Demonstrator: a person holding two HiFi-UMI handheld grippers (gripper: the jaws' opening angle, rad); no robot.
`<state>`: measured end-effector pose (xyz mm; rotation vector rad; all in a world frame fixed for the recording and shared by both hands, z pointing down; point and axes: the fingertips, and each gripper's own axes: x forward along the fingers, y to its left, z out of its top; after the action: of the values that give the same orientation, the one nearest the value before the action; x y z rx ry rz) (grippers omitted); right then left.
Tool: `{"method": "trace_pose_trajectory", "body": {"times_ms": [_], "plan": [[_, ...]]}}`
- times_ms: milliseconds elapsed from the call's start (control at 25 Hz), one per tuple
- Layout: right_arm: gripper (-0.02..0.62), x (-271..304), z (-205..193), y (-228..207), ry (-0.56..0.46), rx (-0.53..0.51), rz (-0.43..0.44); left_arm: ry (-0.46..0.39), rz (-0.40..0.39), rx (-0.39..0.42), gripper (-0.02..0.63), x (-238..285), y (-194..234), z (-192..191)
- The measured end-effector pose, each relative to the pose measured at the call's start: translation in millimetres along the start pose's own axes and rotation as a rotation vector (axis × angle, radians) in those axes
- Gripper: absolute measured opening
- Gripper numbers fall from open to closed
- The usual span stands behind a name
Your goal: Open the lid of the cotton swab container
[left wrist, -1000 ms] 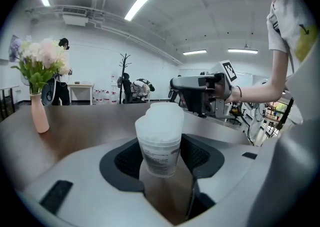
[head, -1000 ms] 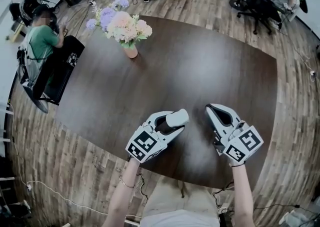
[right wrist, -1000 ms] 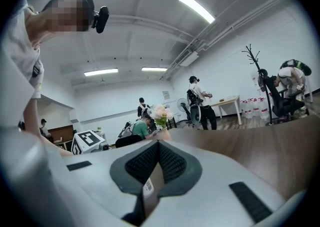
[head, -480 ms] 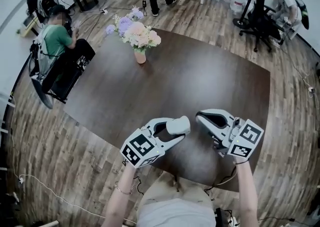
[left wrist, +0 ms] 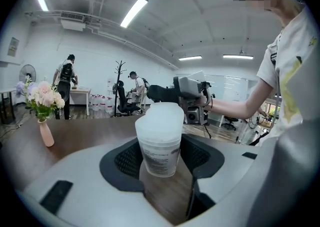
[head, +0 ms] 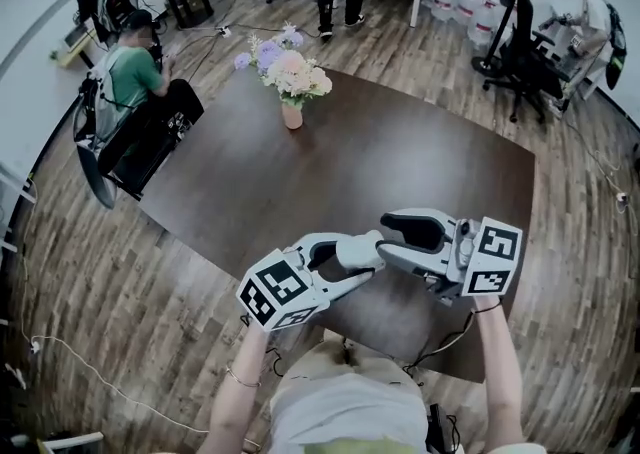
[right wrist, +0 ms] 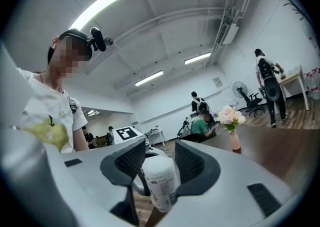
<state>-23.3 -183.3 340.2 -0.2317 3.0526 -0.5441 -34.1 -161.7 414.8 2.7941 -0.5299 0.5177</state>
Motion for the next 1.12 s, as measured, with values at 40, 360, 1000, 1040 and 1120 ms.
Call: {"method": "trace_pose_trajectory", "body": {"times_ms": [40,360,1000,1040,1120], "plan": [[0.180,3,1,4,0.010,-0.001,0.018,0.000,-0.004,0.000,0.242,-1,-2,2],[0.273,25,-19,24,0.183,-0.069,0.111,0.014,-0.046,0.010,0.242,-4,-17,7],[0.245,33,-28,21,0.285,-0.102,0.149,0.043,-0.059,0.034,0.242,-4,-12,13],[0.245,33,-27,21,0.284,-0.092,0.150,0.039,-0.060,0.033,0.241,-4,-12,14],[0.244,33,-27,20,0.281,-0.071,0.152,0.030,-0.063,0.028,0.241,-4,-12,14]]}}
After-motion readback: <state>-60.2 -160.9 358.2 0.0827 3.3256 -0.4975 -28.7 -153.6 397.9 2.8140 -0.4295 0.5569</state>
